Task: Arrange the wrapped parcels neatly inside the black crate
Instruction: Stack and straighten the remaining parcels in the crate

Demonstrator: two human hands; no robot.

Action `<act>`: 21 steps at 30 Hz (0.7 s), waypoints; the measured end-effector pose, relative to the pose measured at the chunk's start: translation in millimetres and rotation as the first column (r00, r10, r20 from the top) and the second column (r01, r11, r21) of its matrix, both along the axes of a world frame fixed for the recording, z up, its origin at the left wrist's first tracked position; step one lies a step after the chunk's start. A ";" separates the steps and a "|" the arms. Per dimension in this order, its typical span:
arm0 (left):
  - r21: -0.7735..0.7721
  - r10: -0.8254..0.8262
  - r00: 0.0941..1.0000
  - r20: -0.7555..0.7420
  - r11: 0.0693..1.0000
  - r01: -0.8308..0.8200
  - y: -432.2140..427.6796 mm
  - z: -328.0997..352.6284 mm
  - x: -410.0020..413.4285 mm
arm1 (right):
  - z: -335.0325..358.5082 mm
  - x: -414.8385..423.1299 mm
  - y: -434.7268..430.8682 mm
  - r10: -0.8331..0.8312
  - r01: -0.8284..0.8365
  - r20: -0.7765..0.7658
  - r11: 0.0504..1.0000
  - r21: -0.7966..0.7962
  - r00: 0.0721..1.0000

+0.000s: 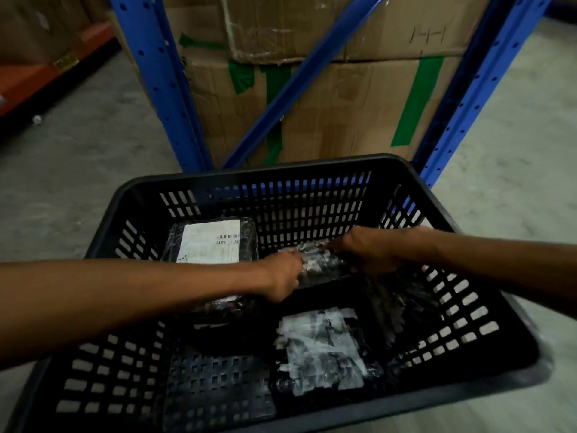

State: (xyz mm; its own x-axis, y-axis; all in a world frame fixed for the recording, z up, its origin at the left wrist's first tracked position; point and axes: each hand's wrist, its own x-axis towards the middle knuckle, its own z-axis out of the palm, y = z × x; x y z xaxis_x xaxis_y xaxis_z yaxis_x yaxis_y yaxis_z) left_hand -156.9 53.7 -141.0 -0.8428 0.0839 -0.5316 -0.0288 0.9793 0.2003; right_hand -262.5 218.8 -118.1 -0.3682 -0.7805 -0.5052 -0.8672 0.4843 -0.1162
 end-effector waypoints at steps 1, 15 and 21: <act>0.074 0.024 0.999 -0.022 0.997 -0.022 -9.1 13.1 -4.3 | 12.7 -4.5 1.9 -0.068 0.070 0.038 0.996 -0.057 0.997; 0.675 0.701 0.606 0.375 0.241 -0.697 -22.9 52.7 6.3 | 34.9 -8.3 -10.4 -0.563 0.998 0.826 -0.027 -0.048 0.024; 0.498 0.811 0.583 0.050 0.486 -0.718 14.7 31.9 -2.6 | -9.1 -6.4 -21.9 -0.635 0.982 0.750 0.141 -0.123 0.185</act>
State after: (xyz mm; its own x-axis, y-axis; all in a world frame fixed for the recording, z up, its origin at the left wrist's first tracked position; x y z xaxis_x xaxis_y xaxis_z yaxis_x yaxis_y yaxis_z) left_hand -159.6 68.4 -109.1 -0.7535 -0.4688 -0.4610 -0.6443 0.3872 0.6595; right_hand -268.8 196.9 -127.3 -0.8209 -0.2600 -0.5085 0.3186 0.5306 -0.7855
